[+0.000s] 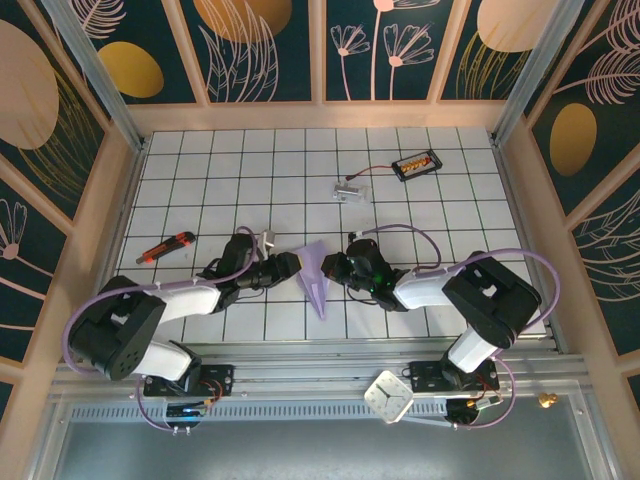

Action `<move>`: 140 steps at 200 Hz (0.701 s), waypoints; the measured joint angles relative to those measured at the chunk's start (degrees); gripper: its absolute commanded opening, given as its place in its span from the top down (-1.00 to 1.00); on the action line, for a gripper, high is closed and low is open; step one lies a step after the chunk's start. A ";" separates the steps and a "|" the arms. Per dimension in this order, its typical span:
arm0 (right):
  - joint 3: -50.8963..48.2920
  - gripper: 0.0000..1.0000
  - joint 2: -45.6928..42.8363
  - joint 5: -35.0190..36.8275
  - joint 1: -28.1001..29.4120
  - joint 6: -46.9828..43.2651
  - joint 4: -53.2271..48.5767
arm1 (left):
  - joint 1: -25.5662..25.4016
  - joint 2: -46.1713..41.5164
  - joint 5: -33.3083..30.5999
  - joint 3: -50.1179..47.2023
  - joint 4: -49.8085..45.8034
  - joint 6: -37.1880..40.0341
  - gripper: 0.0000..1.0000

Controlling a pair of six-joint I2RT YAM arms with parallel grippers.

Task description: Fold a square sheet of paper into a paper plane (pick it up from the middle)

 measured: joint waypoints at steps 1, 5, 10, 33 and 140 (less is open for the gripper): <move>-0.02 1.00 0.02 -0.02 0.00 0.00 0.02 | -0.02 0.11 0.02 0.04 0.00 0.02 0.13; -0.04 1.00 0.09 -0.13 -0.04 0.02 0.24 | -0.13 0.76 0.07 0.42 0.02 0.15 0.13; -0.07 1.00 0.11 -0.15 -0.11 0.04 0.33 | -0.24 1.49 0.26 0.83 0.04 0.20 0.14; -0.31 1.00 0.20 -0.20 -0.26 0.15 0.98 | -0.90 3.98 0.92 2.10 0.04 0.44 0.16; -0.50 0.34 1.40 -2.60 -2.54 -2.47 1.97 | -2.95 7.06 -5.92 13.49 -13.31 9.40 1.00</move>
